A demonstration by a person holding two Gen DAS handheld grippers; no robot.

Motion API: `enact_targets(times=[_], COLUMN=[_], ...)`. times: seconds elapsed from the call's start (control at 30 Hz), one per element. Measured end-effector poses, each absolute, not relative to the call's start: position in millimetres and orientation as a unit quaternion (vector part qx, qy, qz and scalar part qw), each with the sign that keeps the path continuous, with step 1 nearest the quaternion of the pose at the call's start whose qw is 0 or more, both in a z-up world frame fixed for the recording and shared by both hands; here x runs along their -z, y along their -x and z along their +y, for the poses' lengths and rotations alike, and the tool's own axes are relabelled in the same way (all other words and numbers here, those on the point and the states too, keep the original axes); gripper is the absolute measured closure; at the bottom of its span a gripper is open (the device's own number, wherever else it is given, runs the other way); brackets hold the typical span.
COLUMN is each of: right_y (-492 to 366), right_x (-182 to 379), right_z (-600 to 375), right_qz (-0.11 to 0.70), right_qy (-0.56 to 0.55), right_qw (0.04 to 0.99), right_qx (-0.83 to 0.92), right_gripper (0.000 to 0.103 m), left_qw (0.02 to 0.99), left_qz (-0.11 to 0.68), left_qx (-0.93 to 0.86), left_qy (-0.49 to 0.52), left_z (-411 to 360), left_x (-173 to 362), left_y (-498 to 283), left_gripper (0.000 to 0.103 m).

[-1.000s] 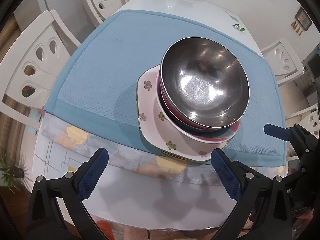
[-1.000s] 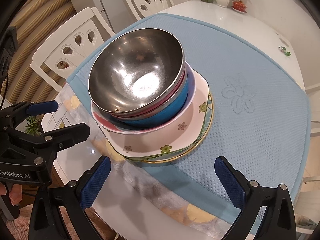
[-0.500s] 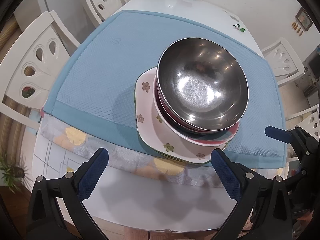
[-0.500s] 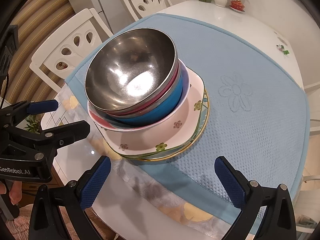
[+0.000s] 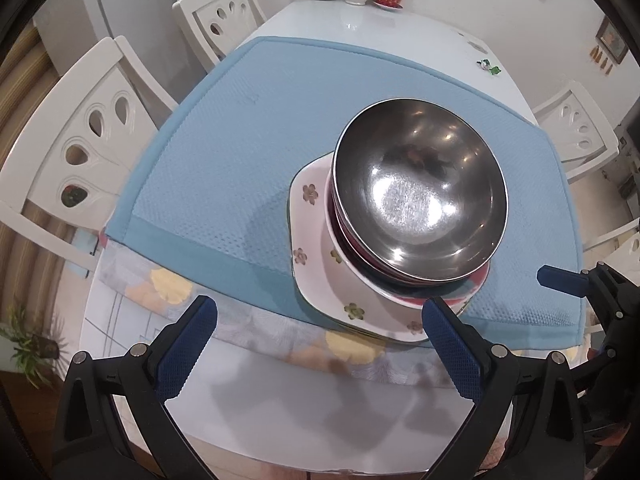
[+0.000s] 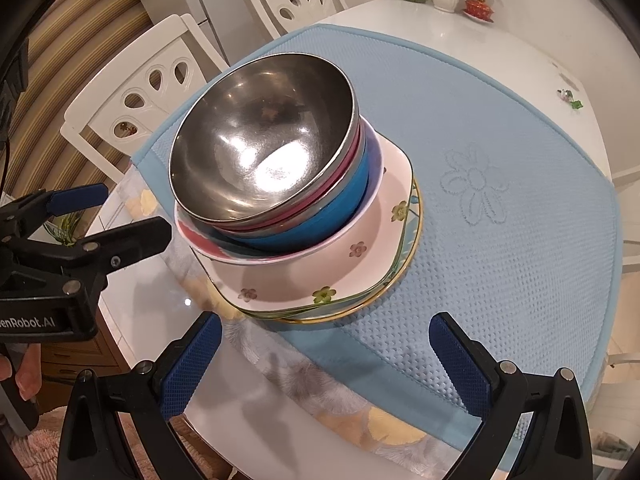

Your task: Organize plates and bowls

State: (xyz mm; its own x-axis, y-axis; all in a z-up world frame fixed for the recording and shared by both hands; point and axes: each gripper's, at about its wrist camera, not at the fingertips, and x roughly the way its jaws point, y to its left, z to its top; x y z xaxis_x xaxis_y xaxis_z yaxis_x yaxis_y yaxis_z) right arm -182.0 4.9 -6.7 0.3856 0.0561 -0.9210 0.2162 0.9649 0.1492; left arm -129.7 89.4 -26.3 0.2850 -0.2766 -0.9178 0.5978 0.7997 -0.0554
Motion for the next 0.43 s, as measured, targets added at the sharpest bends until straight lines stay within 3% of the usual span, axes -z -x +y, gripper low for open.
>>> enact_targets(times=[0.43], right_y=[181.5], right_x=[9.1], right_z=[-4.0], right_qz=[0.553], right_qy=[-0.128], right_qw=[0.822], right_qx=[0.049], right_gripper=[0.000], left_qw=[0.792], left_qz=[0.520], left_qx=[0.282], left_qy=[-0.151], left_z=[85.1], left_x=[22.0], left_y=[128.9], left_gripper=[0.001])
